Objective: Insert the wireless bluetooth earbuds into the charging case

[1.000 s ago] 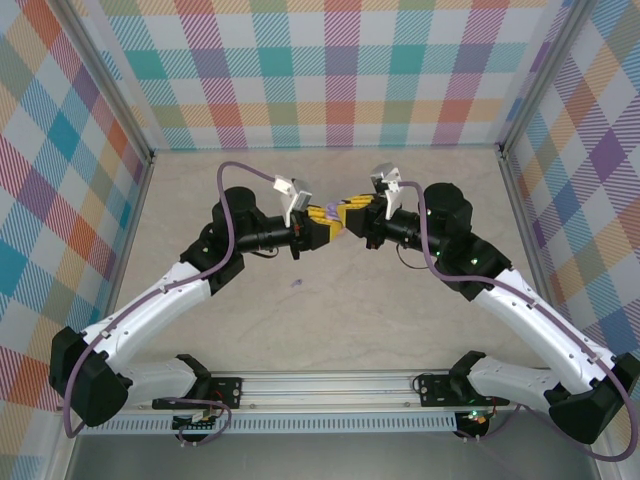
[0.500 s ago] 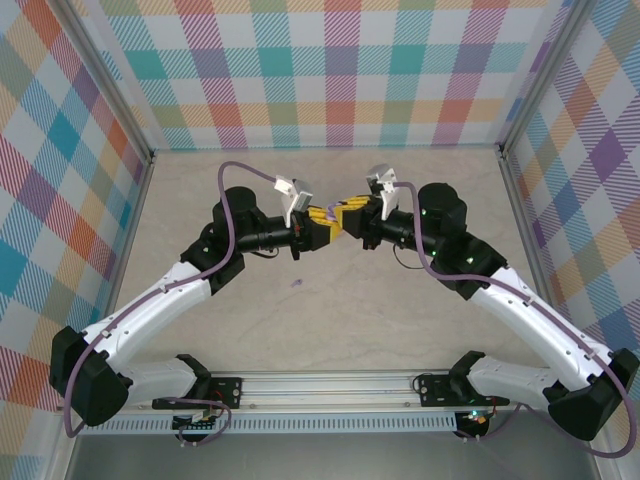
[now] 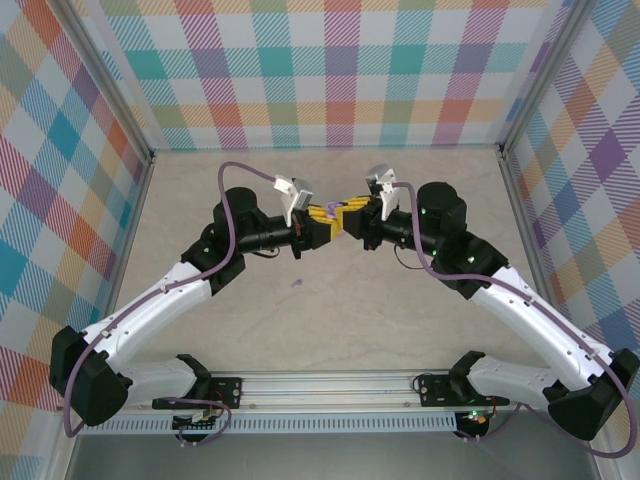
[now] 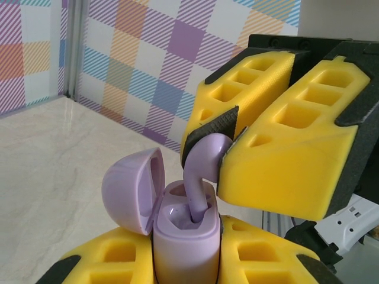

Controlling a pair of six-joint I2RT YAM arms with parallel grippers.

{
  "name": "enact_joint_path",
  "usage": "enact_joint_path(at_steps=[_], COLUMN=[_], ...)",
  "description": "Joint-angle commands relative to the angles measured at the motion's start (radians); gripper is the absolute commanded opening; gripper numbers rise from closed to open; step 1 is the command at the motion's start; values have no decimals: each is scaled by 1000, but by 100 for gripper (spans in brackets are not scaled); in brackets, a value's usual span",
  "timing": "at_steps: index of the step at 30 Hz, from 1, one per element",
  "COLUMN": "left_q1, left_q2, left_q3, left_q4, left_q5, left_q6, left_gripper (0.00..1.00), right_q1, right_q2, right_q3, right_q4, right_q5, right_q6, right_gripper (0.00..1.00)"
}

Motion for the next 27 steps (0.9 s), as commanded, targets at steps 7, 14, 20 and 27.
enact_joint_path(at_steps=[7, 14, 20, 27], left_q1=[-7, -9, -9, -9], left_q2=[-6, 7, 11, 20], left_q3=[21, 32, 34, 37], left_q4=[49, 46, 42, 43], left_q5=[-14, 22, 26, 36], left_q6=[-10, -9, -2, -2], left_gripper=[15, 15, 15, 15], right_q1=[11, 11, 11, 12], right_q2=[12, 33, 40, 43], right_q3=[65, 92, 113, 136], right_q4=[-67, -90, -114, -128], right_q5=[-37, -40, -35, -28], right_q6=[-10, -3, 0, 3], right_gripper=[21, 24, 30, 35])
